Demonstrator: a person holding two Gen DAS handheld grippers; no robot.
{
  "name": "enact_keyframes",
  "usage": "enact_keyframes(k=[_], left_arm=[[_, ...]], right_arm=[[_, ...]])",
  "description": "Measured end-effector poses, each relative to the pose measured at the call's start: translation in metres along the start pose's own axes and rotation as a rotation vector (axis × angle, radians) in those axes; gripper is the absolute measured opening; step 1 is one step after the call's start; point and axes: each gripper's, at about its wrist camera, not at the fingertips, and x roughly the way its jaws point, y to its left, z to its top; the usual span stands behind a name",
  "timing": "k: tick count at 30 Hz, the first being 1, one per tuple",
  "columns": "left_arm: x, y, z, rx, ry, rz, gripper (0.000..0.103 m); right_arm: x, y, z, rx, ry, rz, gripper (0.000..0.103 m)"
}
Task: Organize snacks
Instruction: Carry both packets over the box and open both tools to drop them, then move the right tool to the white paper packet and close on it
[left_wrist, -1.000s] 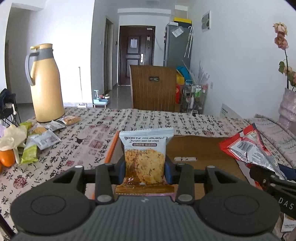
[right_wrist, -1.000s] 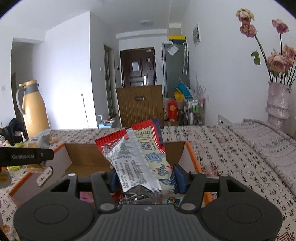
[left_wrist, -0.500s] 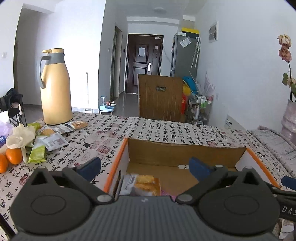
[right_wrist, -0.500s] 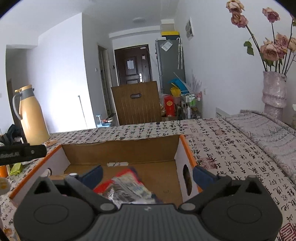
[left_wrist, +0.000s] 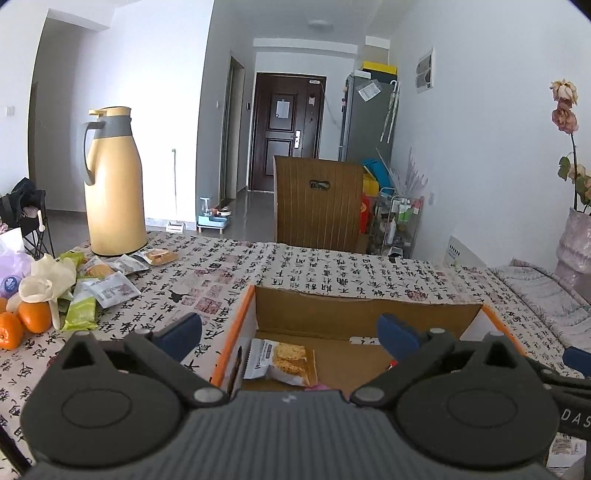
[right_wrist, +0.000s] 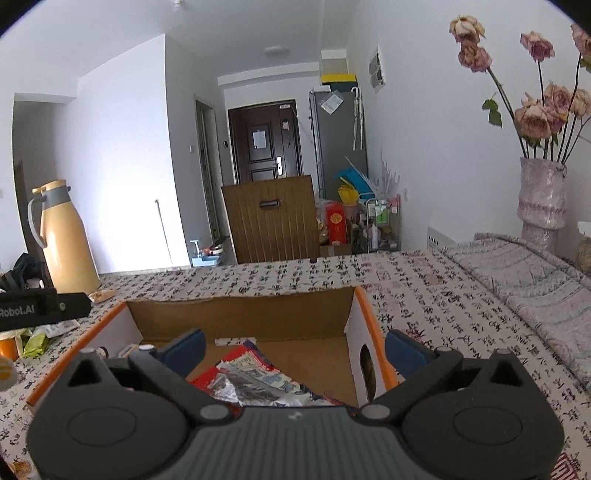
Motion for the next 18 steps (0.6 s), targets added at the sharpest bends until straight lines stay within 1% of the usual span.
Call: enact_keyframes(k=[2, 8, 18], left_arm=[[-0.005, 0.000, 0.001, 0.000, -0.003, 0.001, 0.103], [-0.021, 0.002, 0.000, 0.010, -0.009, -0.001, 0.103], [-0.049, 0.016, -0.017, 0.044, 0.014, -0.005, 0.103]], right_arm=[[-0.004, -0.001, 0.001, 0.000, 0.003, 0.013, 0.103], [-0.019, -0.004, -0.002, -0.007, 0.012, 0.015, 0.103], [-0.047, -0.024, -0.020, -0.036, 0.046, -0.006, 0.103]])
